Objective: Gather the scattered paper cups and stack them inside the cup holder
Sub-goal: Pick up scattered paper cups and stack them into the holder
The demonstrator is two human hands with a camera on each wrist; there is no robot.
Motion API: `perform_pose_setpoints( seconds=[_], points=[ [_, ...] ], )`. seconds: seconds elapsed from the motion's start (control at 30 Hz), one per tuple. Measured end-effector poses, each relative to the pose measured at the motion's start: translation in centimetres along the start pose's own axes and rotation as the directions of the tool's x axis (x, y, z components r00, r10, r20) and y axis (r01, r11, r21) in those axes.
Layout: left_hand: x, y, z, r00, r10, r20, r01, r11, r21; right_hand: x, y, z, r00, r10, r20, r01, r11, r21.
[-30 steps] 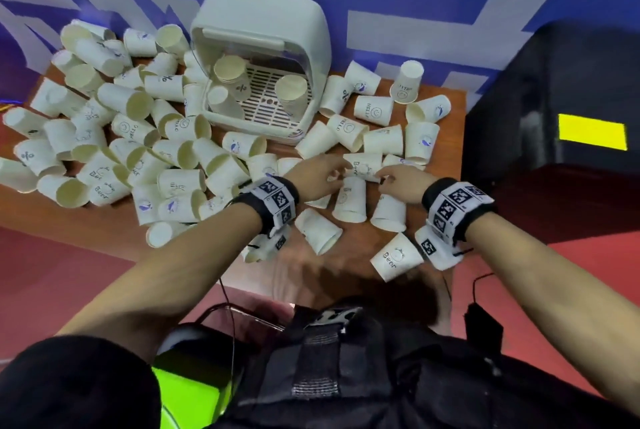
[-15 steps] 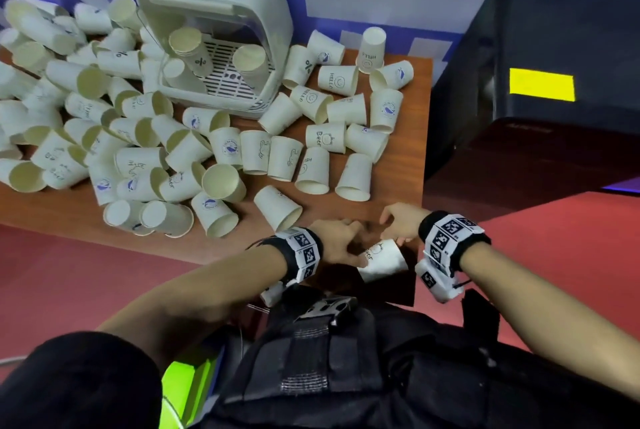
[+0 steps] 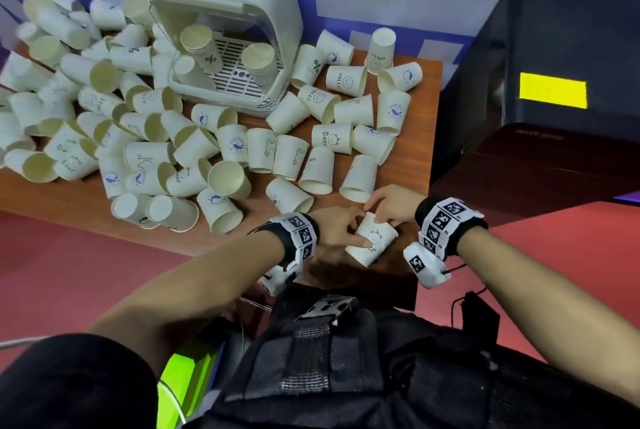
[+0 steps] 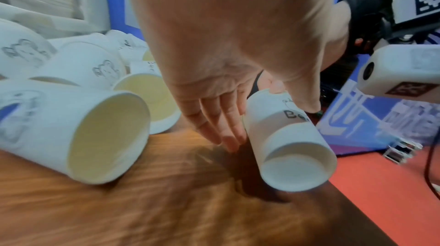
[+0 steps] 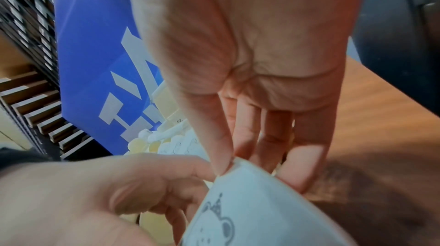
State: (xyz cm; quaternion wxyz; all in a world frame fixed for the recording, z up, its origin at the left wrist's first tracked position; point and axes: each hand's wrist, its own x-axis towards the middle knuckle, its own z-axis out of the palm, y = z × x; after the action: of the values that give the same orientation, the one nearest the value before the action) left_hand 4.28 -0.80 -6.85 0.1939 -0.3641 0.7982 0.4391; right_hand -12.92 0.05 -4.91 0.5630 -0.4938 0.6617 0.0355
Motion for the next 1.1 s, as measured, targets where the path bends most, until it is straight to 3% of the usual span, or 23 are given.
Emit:
perform_pose_setpoints(
  seconds=[0.2,0.57,0.9,1.1],
  points=[
    [-1.0,-1.6,-2.6,0.997,-0.072,-0.035,0.063,0.975,-0.213,0.2,-3.9,-2.6,0.994,-0.095,-0.056,0.098,0.993,0.066],
    [-3.8,-5.4,-8.7,0.954,-0.183,-0.238,0.114,0.954,-0.276,1.6,-11.9,-5.7,0.95,-0.287,-0.119,0.292,0.956,0.026],
    [-7.7,-11.4,-15.7,0.85,-0.244,-0.467,0.092,0.941,-0.325,5.0,-19.4,-5.0,0.875,-0.363,-0.32,0.41,0.908,0.093],
    [-9.8,-15.8,-18.9,0.793,-0.284,-0.54,0.102,0.934,-0.341,8.0,-23.7,-4.0,0.884,-0.336,-0.325,0.406,0.896,0.178]
  ],
)
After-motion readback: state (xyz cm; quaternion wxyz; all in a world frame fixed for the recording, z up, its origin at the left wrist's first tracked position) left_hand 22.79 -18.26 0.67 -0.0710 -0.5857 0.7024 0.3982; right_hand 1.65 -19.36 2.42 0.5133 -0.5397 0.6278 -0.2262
